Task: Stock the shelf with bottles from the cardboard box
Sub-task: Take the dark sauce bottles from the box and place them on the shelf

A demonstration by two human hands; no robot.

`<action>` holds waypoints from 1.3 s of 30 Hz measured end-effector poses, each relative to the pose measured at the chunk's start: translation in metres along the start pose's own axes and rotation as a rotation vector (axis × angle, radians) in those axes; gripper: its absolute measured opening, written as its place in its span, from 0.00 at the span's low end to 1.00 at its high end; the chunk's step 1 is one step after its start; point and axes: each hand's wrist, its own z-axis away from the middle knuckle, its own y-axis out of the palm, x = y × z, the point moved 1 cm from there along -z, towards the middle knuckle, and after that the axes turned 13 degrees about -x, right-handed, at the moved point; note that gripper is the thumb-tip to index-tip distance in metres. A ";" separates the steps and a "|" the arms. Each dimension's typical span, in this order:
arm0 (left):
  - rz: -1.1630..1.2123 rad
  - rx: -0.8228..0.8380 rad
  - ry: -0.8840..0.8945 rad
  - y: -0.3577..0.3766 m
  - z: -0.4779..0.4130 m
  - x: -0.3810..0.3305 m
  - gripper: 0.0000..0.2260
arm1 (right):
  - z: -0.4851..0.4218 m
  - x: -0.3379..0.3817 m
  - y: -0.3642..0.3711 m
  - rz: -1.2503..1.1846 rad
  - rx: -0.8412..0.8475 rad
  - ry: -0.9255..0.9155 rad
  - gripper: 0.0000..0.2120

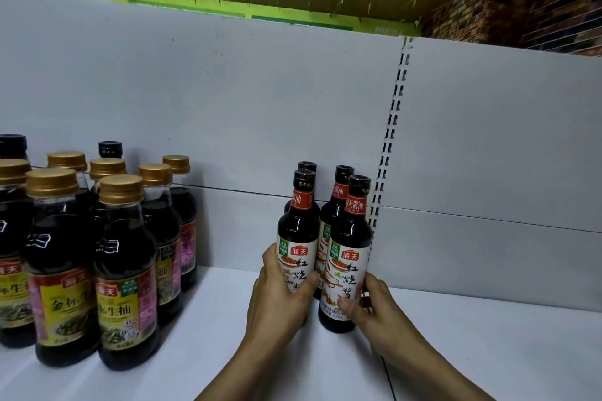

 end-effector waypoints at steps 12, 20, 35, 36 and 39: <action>0.018 -0.014 0.001 0.003 0.000 0.007 0.28 | 0.007 0.009 0.008 -0.050 -0.028 0.015 0.17; 0.029 -0.015 -0.004 0.004 0.003 0.008 0.28 | 0.008 0.012 0.012 -0.028 -0.017 -0.009 0.16; 0.033 -0.036 -0.005 0.006 0.008 0.001 0.39 | 0.019 0.024 0.013 0.075 -0.037 0.047 0.17; 0.032 -0.038 -0.002 0.006 0.009 0.000 0.40 | 0.021 0.025 0.013 0.086 -0.045 0.050 0.17; 0.046 -0.052 -0.002 0.005 0.008 0.001 0.35 | 0.023 0.032 0.014 0.096 -0.058 0.049 0.17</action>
